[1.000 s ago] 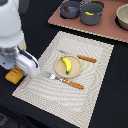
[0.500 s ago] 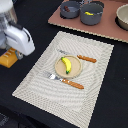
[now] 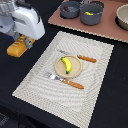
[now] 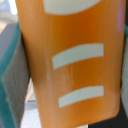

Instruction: Interact with the objects in diverse but meaningful ways.

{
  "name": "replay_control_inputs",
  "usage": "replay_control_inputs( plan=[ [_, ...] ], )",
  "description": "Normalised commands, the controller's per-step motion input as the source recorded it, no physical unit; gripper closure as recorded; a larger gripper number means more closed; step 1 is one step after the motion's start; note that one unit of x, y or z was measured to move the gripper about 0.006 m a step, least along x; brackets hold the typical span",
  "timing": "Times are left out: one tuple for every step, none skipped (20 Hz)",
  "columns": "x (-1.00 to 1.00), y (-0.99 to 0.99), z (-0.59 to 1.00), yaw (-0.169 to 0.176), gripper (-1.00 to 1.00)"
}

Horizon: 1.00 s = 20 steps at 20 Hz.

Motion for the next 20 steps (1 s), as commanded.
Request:
replay_control_inputs(
  plan=[
    [0.48,-0.16,0.02,0.129,1.00],
    [0.43,-0.14,0.01,0.136,1.00],
    [0.37,-0.14,0.00,0.145,1.00],
    [0.41,-0.15,0.00,0.138,1.00],
    [0.42,-0.16,0.00,0.134,1.00],
    [0.45,-0.21,0.02,0.119,1.00],
    [0.52,-0.26,0.05,0.095,1.00],
    [0.55,-0.34,0.07,0.078,1.00],
    [0.58,-0.36,0.09,0.064,1.00],
    [0.59,-0.40,0.11,0.055,1.00],
    [0.61,-0.44,0.13,0.044,1.00],
    [0.65,-0.45,0.15,0.034,1.00],
    [0.66,-0.46,0.19,0.028,1.00],
    [0.69,-0.46,0.21,0.020,1.00],
    [0.71,-0.45,0.25,0.016,1.00],
    [0.73,-0.45,0.25,0.010,1.00],
    [0.74,-0.45,0.26,0.007,1.00],
    [0.75,-0.45,0.26,0.003,1.00],
    [0.77,-0.46,0.26,0.000,1.00],
    [0.79,-0.46,0.25,0.000,1.00]
  ],
)
